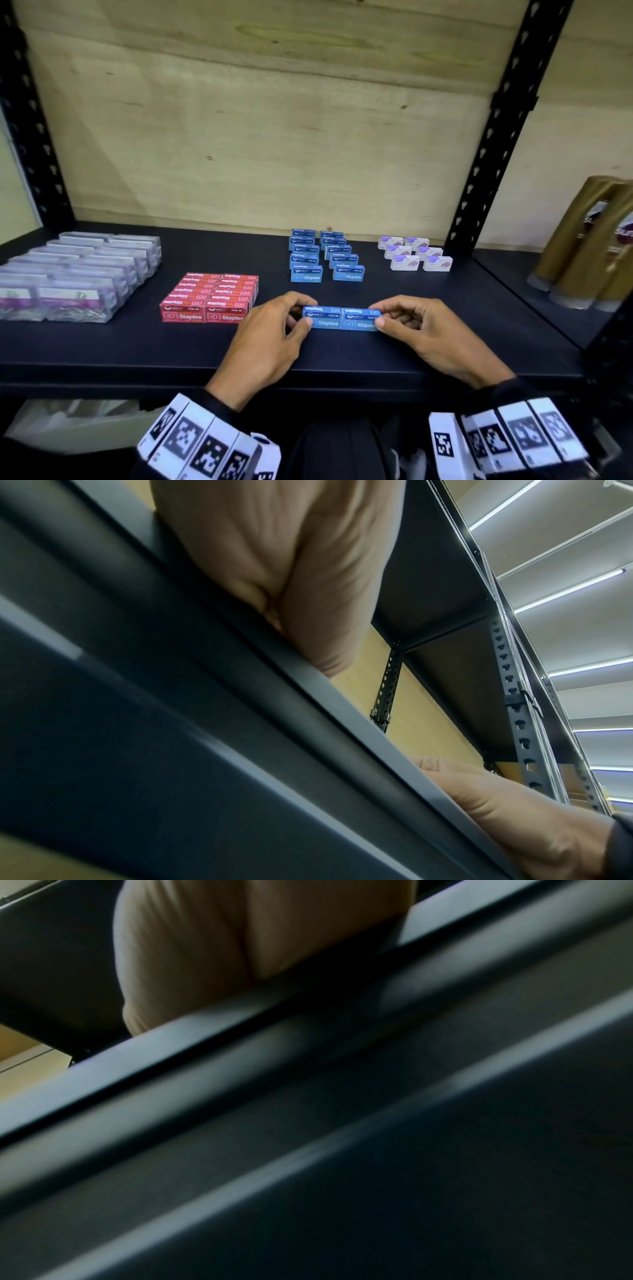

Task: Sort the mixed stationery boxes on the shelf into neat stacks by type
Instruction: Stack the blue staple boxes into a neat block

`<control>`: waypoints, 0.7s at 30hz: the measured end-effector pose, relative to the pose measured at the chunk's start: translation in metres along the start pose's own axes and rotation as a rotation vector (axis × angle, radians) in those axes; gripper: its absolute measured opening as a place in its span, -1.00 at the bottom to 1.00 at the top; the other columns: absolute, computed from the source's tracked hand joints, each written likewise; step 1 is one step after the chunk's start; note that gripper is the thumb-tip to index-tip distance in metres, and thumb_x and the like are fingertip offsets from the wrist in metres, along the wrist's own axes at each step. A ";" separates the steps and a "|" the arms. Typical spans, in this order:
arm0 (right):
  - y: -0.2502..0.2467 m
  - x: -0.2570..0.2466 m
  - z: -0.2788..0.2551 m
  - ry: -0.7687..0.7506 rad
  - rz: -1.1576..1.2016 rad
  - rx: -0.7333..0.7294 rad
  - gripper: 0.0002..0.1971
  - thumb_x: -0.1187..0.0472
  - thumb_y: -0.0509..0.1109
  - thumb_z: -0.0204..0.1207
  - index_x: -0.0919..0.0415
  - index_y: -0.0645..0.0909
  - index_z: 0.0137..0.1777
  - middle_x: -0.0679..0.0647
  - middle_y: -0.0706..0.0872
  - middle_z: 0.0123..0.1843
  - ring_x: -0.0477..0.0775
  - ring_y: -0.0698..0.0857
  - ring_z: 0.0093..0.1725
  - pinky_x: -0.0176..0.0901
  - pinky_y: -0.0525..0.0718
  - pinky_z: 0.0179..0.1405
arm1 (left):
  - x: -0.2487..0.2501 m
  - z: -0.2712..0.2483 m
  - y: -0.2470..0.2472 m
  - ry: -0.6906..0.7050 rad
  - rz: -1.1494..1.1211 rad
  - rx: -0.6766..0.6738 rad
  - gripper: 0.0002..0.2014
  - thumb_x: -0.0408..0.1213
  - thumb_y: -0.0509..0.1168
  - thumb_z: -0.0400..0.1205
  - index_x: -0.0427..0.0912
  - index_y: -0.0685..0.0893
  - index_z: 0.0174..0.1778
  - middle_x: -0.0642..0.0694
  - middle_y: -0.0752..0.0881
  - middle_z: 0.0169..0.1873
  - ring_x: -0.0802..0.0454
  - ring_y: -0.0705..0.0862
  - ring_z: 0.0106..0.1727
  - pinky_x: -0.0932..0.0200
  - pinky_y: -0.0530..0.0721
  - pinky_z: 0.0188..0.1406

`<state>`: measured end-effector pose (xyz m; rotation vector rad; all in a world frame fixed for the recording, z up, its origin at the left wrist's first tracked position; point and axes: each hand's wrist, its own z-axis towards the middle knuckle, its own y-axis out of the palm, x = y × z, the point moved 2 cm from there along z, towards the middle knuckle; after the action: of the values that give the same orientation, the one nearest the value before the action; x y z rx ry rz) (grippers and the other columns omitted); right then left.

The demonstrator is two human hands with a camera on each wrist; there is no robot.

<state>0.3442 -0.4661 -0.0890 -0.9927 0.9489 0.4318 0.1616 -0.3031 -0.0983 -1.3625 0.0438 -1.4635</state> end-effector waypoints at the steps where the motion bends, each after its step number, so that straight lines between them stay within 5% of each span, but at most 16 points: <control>1: 0.000 0.000 0.000 0.002 -0.004 0.001 -0.87 0.18 0.53 0.54 0.01 0.81 0.05 0.15 0.81 -0.06 -0.17 0.63 -0.20 -0.38 0.61 -0.13 | 0.000 0.000 0.000 -0.004 -0.001 -0.001 -0.81 -0.12 0.34 0.65 0.19 0.67 0.16 0.13 0.70 -0.32 0.44 0.53 -0.46 0.45 0.40 -0.37; 5: 0.000 -0.001 0.000 0.001 -0.009 0.000 -0.88 0.17 0.53 0.54 0.00 0.81 0.04 0.11 0.81 -0.07 -0.18 0.63 -0.19 -0.40 0.61 -0.12 | 0.002 -0.001 -0.001 -0.005 0.019 -0.003 -0.79 -0.12 0.34 0.64 0.17 0.66 0.19 0.15 0.69 -0.31 0.44 0.54 -0.45 0.43 0.41 -0.33; 8: 0.001 -0.003 -0.001 0.003 -0.024 0.013 -0.86 0.12 0.53 0.53 0.00 0.79 0.07 0.11 0.80 -0.08 -0.17 0.63 -0.17 -0.39 0.61 -0.09 | 0.005 -0.004 -0.002 -0.009 0.035 -0.026 -0.64 -0.02 0.35 0.62 0.19 0.56 0.34 0.24 0.68 -0.11 0.46 0.57 -0.38 0.41 0.49 -0.15; 13: -0.007 -0.007 0.005 0.096 -0.150 -0.028 -0.61 -0.29 0.41 0.41 -0.12 0.72 0.13 -0.04 0.80 -0.02 -0.10 0.72 -0.09 -0.21 0.70 0.10 | 0.013 0.000 -0.012 -0.032 0.062 -0.132 -0.47 0.10 0.32 0.60 0.12 0.42 0.48 0.23 0.55 0.21 0.39 0.65 -0.17 0.32 0.57 0.07; 16: -0.015 -0.018 0.014 0.201 -0.204 -0.132 -0.71 -0.19 0.37 0.56 -0.09 0.67 0.16 -0.04 0.80 -0.01 0.02 0.78 0.00 -0.09 0.75 0.15 | 0.027 0.010 -0.031 0.003 0.171 -0.186 -0.52 0.12 0.30 0.60 0.15 0.47 0.44 0.20 0.58 0.21 0.37 0.67 -0.11 0.21 0.60 0.16; 21: -0.034 -0.045 0.042 0.299 -0.590 -0.297 -0.73 -0.18 0.31 0.63 -0.13 0.61 0.24 -0.26 0.71 0.05 -0.20 0.68 0.04 -0.21 0.59 0.27 | 0.050 0.051 -0.064 0.044 0.435 -0.269 -0.73 0.09 0.31 0.61 0.15 0.66 0.19 0.17 0.71 0.01 0.13 0.68 0.08 0.15 0.61 0.19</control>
<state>0.3629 -0.4427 -0.0252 -1.5766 0.8160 -0.0806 0.1689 -0.2805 -0.0052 -1.4242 0.5499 -1.1448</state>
